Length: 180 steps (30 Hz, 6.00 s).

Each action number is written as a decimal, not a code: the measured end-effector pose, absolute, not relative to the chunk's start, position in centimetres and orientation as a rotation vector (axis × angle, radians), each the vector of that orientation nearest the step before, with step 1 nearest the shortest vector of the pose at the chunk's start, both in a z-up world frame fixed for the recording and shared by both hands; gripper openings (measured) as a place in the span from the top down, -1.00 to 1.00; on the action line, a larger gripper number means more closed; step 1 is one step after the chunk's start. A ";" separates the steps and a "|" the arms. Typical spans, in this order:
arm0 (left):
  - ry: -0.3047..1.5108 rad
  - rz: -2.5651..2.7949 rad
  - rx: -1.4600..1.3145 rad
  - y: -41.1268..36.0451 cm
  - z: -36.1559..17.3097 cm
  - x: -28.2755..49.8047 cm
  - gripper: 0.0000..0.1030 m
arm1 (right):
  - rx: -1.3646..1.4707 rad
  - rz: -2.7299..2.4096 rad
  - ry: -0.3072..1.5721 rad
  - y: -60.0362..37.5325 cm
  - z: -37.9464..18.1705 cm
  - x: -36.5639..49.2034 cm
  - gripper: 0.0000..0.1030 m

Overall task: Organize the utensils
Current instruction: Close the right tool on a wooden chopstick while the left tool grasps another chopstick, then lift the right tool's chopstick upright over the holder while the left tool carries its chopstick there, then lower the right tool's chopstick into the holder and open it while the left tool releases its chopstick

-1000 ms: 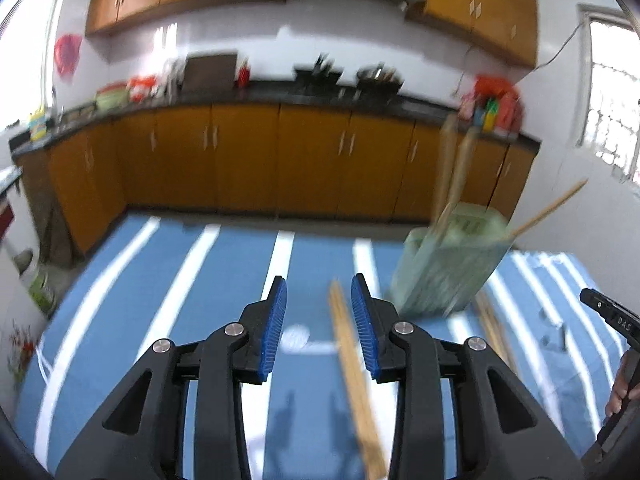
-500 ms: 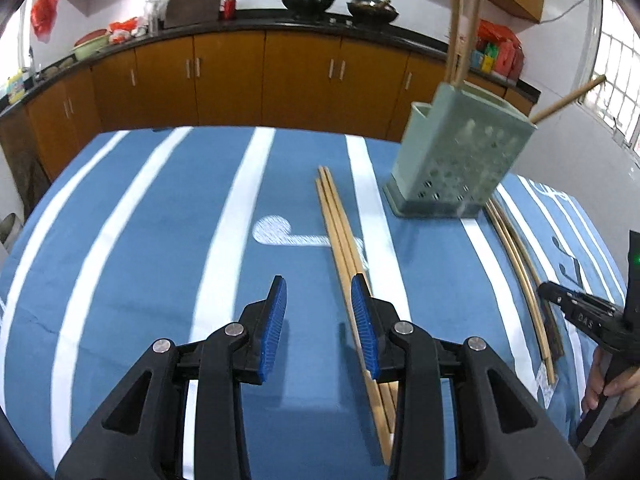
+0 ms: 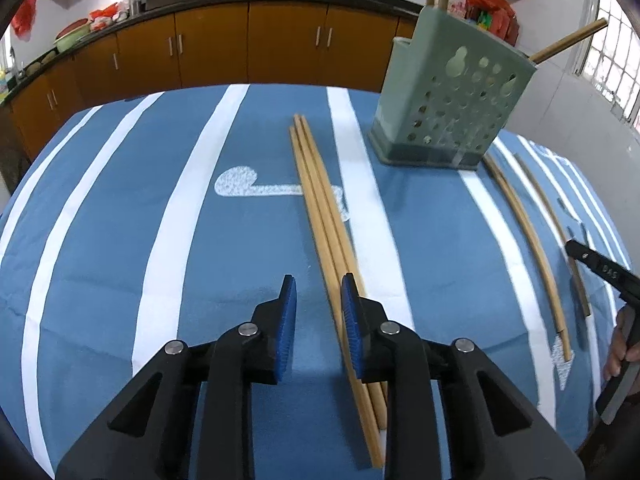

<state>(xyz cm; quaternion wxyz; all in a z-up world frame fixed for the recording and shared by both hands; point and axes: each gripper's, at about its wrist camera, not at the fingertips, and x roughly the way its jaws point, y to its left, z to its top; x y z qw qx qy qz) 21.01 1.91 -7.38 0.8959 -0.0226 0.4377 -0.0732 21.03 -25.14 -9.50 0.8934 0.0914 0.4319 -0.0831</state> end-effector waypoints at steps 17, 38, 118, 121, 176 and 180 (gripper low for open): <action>0.886 -0.069 0.007 1.8 -7.8 22.1 0.86 | 0.101 -0.088 0.887 -22.2 -9.4 21.2 0.75; 0.875 -0.084 -0.101 5.3 -7.9 23.6 0.85 | 0.084 -0.067 0.869 -22.0 -9.5 21.2 0.79; 0.580 -0.122 -0.124 5.7 4.8 19.8 0.86 | 0.184 -0.079 0.441 -24.6 3.9 16.5 0.85; 0.576 -0.125 -0.123 5.5 5.1 19.7 0.87 | 0.177 -0.074 0.438 -24.4 4.3 16.5 0.85; 0.447 -0.299 -0.049 -3.0 12.6 24.6 0.87 | 0.218 0.081 0.201 -19.9 14.3 26.3 0.85; 0.478 -0.303 -0.047 -3.2 11.9 25.4 0.86 | 0.194 0.087 0.246 -18.8 13.0 26.5 0.64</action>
